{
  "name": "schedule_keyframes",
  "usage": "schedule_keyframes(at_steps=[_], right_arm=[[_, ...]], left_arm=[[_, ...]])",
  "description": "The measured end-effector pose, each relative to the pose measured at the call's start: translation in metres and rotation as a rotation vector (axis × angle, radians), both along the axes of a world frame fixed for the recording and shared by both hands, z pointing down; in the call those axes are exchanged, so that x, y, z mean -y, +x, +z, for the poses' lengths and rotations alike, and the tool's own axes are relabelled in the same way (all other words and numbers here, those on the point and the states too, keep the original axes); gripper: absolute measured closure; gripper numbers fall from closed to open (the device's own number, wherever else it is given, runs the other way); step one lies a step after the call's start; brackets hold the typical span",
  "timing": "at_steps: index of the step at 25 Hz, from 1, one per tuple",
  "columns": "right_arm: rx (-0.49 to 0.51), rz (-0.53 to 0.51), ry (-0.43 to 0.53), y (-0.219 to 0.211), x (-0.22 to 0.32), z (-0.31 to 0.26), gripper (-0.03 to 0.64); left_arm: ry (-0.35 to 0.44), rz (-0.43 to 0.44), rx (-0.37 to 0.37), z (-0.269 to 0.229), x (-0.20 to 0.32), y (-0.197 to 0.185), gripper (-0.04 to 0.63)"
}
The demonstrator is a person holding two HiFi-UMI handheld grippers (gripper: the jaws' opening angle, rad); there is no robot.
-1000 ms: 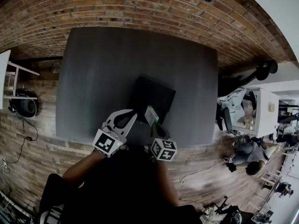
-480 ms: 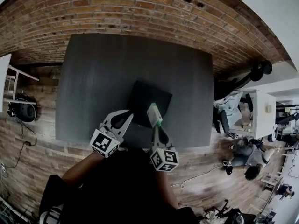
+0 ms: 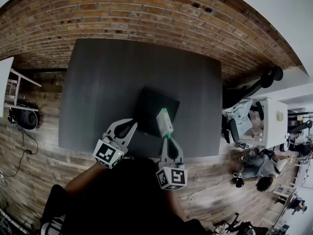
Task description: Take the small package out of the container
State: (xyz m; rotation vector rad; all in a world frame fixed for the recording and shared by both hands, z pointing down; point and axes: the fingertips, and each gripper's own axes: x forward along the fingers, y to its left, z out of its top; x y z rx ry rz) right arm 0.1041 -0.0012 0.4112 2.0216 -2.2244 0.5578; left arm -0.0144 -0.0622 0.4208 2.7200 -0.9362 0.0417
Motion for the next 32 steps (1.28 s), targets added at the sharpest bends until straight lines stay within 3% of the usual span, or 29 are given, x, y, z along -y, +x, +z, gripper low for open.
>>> schedule_keyframes(at_steps=[9,32], right_arm=[[-0.033,-0.018,0.056,-0.005,-0.001,-0.019,0.591],[-0.027,-0.02,0.054,-0.002,0.011,-0.02,0.591]], left_arm=[[0.013,-0.003,-0.001,-0.002,-0.002,-0.002,0.549],[0.021,-0.002,-0.006,-0.004,0.01,0.0,0.549]])
